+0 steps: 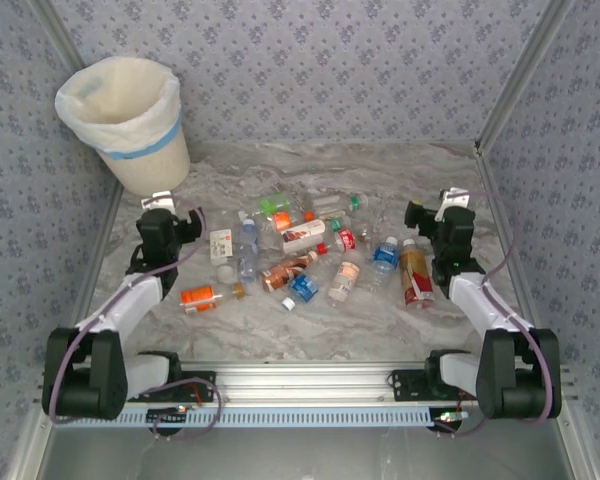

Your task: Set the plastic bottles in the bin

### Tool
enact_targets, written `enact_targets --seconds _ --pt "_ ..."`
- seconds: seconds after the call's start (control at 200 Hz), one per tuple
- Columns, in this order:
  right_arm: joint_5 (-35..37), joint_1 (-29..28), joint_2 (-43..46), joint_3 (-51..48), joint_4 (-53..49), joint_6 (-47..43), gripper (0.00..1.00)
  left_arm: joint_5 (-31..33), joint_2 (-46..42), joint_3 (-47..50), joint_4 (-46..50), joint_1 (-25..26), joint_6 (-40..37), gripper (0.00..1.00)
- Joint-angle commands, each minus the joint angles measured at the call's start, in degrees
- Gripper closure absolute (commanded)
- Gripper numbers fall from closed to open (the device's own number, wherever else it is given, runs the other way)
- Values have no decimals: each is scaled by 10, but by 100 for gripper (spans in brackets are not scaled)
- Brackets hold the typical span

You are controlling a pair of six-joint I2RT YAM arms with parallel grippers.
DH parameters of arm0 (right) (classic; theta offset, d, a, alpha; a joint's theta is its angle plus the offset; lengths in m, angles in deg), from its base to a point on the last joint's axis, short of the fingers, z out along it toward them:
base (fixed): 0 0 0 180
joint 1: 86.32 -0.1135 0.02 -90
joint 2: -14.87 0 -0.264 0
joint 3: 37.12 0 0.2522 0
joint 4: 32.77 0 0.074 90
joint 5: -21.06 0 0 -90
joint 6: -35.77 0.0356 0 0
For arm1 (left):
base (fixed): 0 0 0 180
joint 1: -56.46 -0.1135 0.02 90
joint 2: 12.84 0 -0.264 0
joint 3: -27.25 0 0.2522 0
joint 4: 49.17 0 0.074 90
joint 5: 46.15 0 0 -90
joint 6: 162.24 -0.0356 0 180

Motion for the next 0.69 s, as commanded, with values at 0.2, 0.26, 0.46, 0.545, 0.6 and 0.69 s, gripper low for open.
enact_targets --seconds 0.2,0.26,0.46,0.545,0.6,0.69 --pt "0 1 -5 125 -481 159 0 -109 -95 -30 232 57 227 0" --pt "-17 1 -8 140 -546 146 0 -110 -102 -34 264 57 251 0" --pt "-85 -4 -26 144 -647 110 0 -102 -108 -47 323 55 287 0" --pt "-81 -5 -34 140 -668 112 0 -110 -98 -62 340 54 289 1" --pt "-72 -5 -41 137 -675 116 2 -119 -94 -67 344 54 288 1" --pt "-77 -7 -57 127 -661 117 7 -129 -93 -68 341 54 287 0"
